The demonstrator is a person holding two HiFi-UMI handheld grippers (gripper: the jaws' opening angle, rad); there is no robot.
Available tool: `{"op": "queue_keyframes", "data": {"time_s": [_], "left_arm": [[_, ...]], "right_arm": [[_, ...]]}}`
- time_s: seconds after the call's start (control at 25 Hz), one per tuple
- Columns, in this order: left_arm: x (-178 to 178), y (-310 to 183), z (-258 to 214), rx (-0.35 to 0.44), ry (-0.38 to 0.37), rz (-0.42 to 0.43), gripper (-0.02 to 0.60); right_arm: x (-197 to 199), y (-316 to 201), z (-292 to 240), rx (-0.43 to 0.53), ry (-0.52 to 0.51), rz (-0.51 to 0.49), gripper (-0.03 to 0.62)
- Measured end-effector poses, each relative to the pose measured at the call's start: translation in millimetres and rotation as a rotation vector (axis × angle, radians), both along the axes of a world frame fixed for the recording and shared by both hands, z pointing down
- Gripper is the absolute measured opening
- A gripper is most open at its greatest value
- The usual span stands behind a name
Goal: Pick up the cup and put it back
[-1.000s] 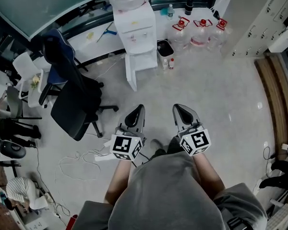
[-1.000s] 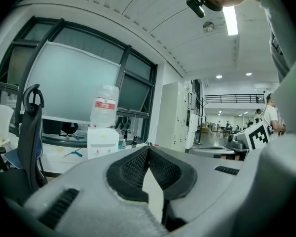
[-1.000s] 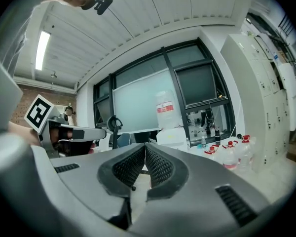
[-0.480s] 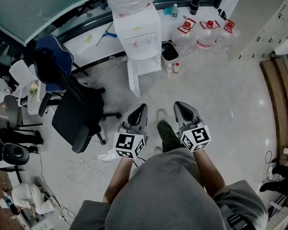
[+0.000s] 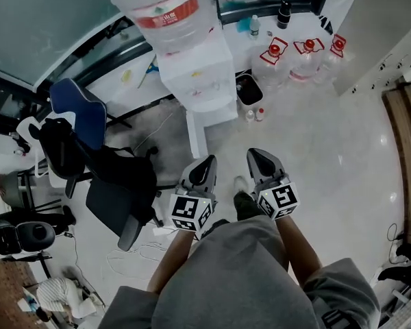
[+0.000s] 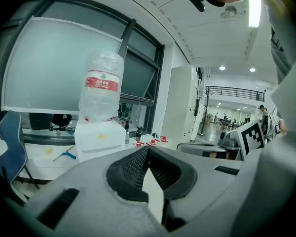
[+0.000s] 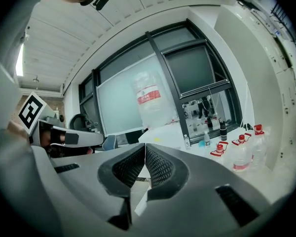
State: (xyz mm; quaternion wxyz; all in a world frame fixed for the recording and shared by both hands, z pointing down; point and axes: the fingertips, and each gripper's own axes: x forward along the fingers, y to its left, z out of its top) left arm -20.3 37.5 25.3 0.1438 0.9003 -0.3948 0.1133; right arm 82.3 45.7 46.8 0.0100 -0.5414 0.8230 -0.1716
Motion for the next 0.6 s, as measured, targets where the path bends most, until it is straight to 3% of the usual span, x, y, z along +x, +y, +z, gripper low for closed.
{"op": "queue_keyframes", "data": {"time_s": [0.28,0.6], "left_arm": [[4.1,-72.4,27.0,-0.035,-0.030,0.035,0.009],[-8.3,-121.0,83.3,-0.062,-0.016,0.074,0.009]], "right_arm": [[0.5,-69.2,32.0,-0.044,0.010,0.028,0.012],[-10.6,-122.5,87.9,-0.064,0.107,0.112,0.011]]}}
